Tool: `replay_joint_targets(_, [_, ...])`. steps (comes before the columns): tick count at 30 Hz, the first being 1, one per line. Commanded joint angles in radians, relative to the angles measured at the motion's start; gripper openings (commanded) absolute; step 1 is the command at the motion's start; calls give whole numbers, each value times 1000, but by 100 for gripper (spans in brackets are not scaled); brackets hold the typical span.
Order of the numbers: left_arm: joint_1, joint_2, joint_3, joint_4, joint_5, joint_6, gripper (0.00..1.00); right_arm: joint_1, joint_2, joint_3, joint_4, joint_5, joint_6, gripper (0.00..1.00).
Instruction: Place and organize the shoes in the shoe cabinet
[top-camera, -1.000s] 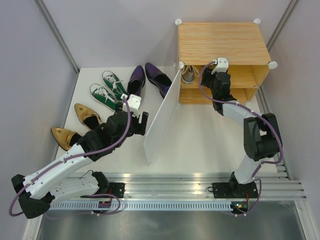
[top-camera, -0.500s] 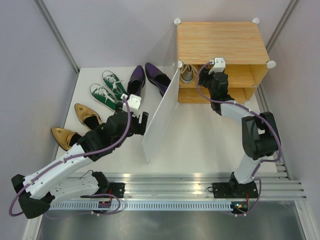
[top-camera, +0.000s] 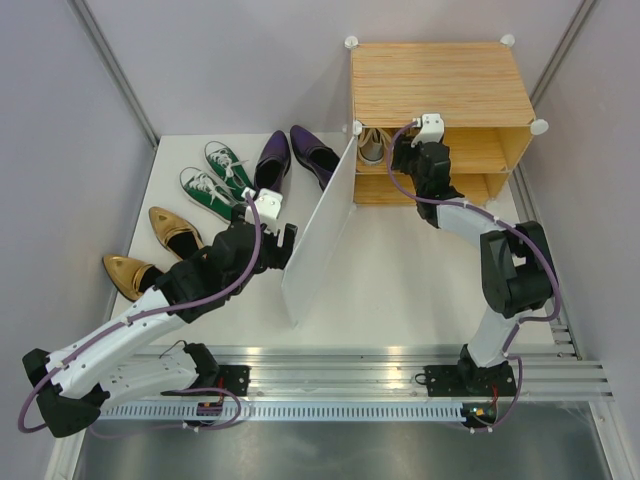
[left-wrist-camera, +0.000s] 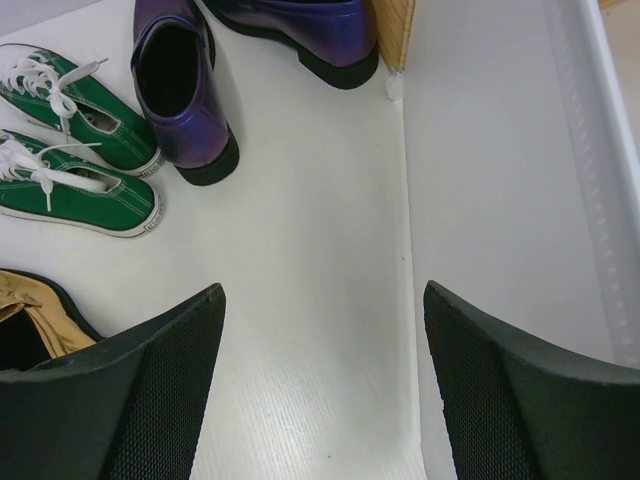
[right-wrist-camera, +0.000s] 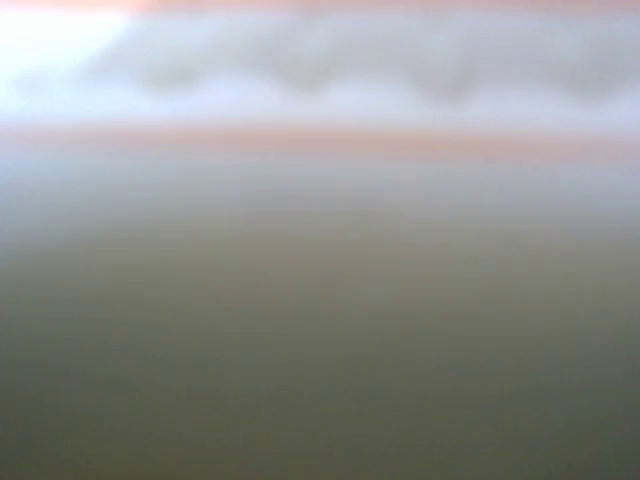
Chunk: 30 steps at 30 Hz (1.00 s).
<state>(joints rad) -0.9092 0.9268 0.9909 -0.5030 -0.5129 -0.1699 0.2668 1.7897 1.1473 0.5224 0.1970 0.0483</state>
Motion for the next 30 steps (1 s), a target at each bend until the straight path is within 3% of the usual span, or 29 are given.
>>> replay_joint_targets(1, [4,-17,9,6,14,38,84,46,40,31,-58,-119,19,59])
replay_joint_targets(14, [4,-26,11,3,25,38,84,51,31,15,-65,-151,56,86])
replay_joint_targets(30, [4,-26,9,4,31,35,84,46,-91,-50,-114,-22,36,90])
